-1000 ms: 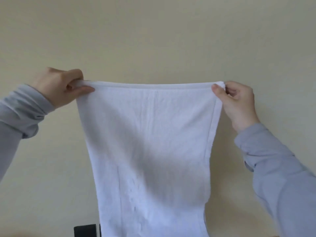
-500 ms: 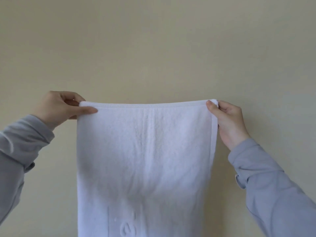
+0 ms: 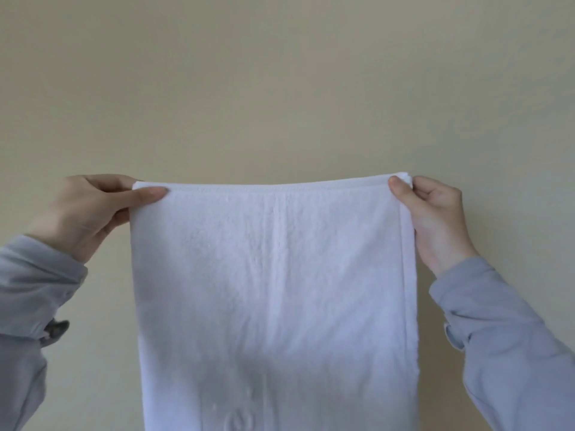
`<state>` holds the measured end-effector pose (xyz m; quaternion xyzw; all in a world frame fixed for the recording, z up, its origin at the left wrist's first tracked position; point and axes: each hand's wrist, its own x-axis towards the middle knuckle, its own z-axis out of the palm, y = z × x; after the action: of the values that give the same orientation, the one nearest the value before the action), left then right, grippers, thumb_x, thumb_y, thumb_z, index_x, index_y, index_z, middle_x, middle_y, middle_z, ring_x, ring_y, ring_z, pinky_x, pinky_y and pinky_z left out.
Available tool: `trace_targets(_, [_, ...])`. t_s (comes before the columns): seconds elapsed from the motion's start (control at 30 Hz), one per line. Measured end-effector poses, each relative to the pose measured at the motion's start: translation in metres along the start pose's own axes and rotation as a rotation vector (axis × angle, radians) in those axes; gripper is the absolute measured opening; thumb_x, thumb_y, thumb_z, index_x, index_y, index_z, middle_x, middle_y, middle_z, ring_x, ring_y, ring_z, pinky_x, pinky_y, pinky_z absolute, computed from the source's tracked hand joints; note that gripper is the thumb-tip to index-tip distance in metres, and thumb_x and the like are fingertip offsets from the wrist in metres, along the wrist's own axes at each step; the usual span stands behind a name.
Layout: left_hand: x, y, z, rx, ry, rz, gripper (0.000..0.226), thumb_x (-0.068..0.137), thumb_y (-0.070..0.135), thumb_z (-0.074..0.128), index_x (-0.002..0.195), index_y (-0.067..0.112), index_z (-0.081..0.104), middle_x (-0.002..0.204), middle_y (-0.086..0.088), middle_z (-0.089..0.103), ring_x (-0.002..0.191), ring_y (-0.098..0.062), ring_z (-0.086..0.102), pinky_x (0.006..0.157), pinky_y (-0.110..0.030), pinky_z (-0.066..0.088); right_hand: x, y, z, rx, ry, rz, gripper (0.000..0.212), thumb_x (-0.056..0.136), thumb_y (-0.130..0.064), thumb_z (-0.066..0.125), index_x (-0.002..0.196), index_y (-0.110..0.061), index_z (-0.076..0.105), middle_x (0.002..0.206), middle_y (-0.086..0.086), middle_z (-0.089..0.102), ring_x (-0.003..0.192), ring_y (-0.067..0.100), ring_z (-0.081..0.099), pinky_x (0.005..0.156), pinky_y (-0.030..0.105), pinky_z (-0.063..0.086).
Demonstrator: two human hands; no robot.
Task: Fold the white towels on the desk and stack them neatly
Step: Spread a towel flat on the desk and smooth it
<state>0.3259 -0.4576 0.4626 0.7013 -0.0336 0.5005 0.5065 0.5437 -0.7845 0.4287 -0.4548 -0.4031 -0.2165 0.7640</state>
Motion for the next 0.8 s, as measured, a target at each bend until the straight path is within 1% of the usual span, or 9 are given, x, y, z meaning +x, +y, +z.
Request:
trace_targets(0.07, [-0.001, 0.001, 0.007, -0.014, -0.01, 0.002, 0.023, 0.051, 0.023, 0.081, 0.066, 0.012, 0.068, 0.071, -0.001, 0.07, 0.072, -0.013, 0.067, 0.063, -0.014, 0.053, -0.001, 0.0, -0.009, 0.005, 0.008, 0.01, 0.047, 0.078, -0.028, 0.072, 0.069, 0.011, 0.047, 0.081, 0.009, 0.043, 0.076, 0.022, 0.035, 0.067, 0.038, 0.026])
trace_targets(0.17, [-0.003, 0.004, 0.029, -0.01, -0.047, 0.027, 0.036, 0.041, 0.033, 0.087, 0.066, 0.012, 0.07, 0.079, -0.006, 0.071, 0.076, -0.016, 0.068, 0.065, -0.016, 0.053, -0.005, -0.001, -0.032, -0.047, 0.047, 0.04, 0.06, 0.072, -0.036, 0.074, 0.078, 0.018, 0.048, 0.088, 0.009, 0.044, 0.081, 0.022, 0.036, 0.071, 0.038, 0.026])
trace_targets(0.27, [-0.004, 0.014, 0.061, -0.006, -0.095, 0.043, 0.045, 0.034, 0.04, 0.089, 0.065, 0.014, 0.071, 0.072, -0.003, 0.072, 0.069, -0.012, 0.069, 0.062, -0.015, 0.052, -0.002, -0.008, -0.065, -0.121, 0.104, 0.035, 0.06, 0.07, -0.038, 0.074, 0.077, 0.016, 0.049, 0.085, 0.008, 0.044, 0.079, 0.021, 0.037, 0.07, 0.037, 0.027])
trace_targets(0.37, [-0.008, 0.026, 0.102, -0.025, -0.121, 0.067, 0.037, 0.038, 0.036, 0.086, 0.063, 0.013, 0.071, 0.067, 0.001, 0.071, 0.065, -0.01, 0.067, 0.06, -0.015, 0.052, 0.008, -0.02, -0.103, -0.252, 0.136, 0.022, 0.059, 0.071, -0.041, 0.072, 0.072, 0.012, 0.048, 0.083, 0.007, 0.042, 0.077, 0.021, 0.034, 0.069, 0.036, 0.025])
trace_targets(0.47, [-0.02, 0.039, 0.14, -0.034, -0.121, 0.094, 0.039, 0.041, 0.036, 0.084, 0.066, 0.01, 0.068, 0.068, -0.002, 0.07, 0.065, -0.012, 0.065, 0.062, -0.017, 0.055, 0.029, -0.037, -0.136, -0.383, 0.161, 0.024, 0.058, 0.071, -0.043, 0.07, 0.076, 0.011, 0.051, 0.082, 0.005, 0.044, 0.075, 0.019, 0.035, 0.069, 0.036, 0.025])
trace_targets(0.6, [-0.041, 0.049, 0.165, -0.04, -0.105, 0.15, 0.038, 0.043, 0.04, 0.084, 0.062, 0.012, 0.067, 0.067, -0.004, 0.071, 0.066, -0.015, 0.067, 0.069, -0.026, 0.055, 0.063, -0.063, -0.141, -0.506, 0.205, -0.047, 0.043, 0.078, -0.031, 0.069, 0.068, 0.006, 0.051, 0.071, 0.008, 0.038, 0.067, 0.021, 0.029, 0.059, 0.033, 0.022])
trace_targets(0.7, [-0.061, 0.035, 0.15, 0.007, -0.077, 0.105, 0.05, 0.041, 0.05, 0.087, 0.064, 0.01, 0.065, 0.072, -0.009, 0.071, 0.073, -0.022, 0.069, 0.081, -0.034, 0.053, 0.081, -0.067, -0.116, -0.6, 0.208, -0.141, 0.039, 0.081, -0.026, 0.066, 0.068, 0.008, 0.05, 0.062, 0.013, 0.038, 0.052, 0.019, 0.034, 0.046, 0.022, 0.033])
trace_targets(0.73, [-0.073, 0.027, 0.141, 0.028, -0.085, 0.068, 0.056, 0.038, 0.054, 0.086, 0.064, 0.01, 0.064, 0.071, -0.011, 0.071, 0.073, -0.024, 0.069, 0.081, -0.036, 0.055, 0.083, -0.061, -0.105, -0.64, 0.195, -0.173, 0.041, 0.08, -0.027, 0.065, 0.069, 0.009, 0.049, 0.06, 0.017, 0.038, 0.047, 0.022, 0.039, 0.045, 0.025, 0.038])
trace_targets(0.8, [-0.103, 0.005, 0.125, 0.074, -0.116, -0.02, 0.06, 0.036, 0.057, 0.086, 0.062, 0.009, 0.062, 0.066, -0.012, 0.069, 0.066, -0.027, 0.068, 0.075, -0.039, 0.058, 0.079, -0.038, -0.084, -0.74, 0.144, -0.206, 0.042, 0.079, -0.031, 0.063, 0.069, 0.008, 0.048, 0.063, 0.026, 0.041, 0.049, 0.033, 0.047, 0.054, 0.039, 0.048])
